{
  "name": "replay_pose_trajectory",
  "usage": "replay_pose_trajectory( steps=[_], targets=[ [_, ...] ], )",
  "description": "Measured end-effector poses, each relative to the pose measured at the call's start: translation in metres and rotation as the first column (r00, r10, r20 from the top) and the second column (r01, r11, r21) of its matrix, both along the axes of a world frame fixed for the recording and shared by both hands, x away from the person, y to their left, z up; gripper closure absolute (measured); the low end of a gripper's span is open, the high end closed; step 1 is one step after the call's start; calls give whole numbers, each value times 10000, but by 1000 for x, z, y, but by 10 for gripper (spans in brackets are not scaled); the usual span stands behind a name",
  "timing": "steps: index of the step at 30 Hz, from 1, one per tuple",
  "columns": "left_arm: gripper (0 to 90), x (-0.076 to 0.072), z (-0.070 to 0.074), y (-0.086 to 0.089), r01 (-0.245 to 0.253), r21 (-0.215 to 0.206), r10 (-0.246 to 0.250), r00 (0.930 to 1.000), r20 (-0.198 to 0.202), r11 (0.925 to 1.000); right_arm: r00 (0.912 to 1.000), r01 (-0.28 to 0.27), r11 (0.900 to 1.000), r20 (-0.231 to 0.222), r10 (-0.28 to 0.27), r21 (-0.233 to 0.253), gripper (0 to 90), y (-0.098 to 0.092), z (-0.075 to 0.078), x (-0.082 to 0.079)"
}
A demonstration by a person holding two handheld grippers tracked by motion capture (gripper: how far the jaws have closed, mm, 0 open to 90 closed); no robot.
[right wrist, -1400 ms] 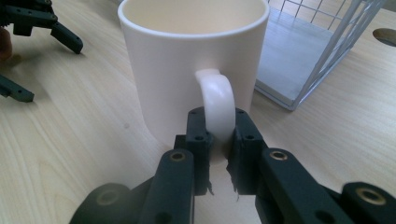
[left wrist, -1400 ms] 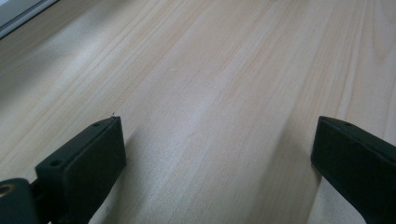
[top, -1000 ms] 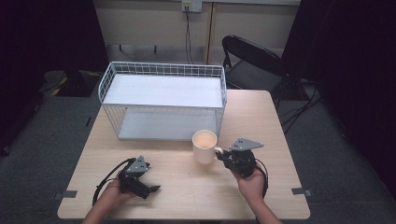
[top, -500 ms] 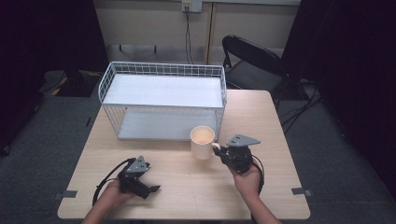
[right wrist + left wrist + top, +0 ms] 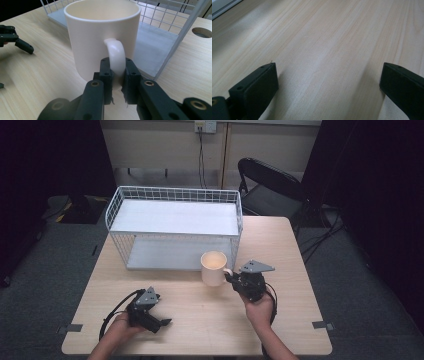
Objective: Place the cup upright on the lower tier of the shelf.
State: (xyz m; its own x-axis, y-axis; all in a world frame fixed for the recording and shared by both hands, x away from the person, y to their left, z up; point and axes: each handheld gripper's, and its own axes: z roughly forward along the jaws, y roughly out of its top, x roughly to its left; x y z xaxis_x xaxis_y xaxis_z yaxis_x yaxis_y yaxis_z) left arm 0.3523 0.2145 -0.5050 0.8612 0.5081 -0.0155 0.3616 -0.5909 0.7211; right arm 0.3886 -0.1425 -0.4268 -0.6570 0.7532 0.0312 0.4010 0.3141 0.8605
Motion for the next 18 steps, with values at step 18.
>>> replay_pose_trajectory(
  steps=[18],
  targets=[
    [14,0,0,0,-4,-2,4,10000,-1,10000,9988,433,9990,207,-435,70,807,17,-4,9]
  ],
)
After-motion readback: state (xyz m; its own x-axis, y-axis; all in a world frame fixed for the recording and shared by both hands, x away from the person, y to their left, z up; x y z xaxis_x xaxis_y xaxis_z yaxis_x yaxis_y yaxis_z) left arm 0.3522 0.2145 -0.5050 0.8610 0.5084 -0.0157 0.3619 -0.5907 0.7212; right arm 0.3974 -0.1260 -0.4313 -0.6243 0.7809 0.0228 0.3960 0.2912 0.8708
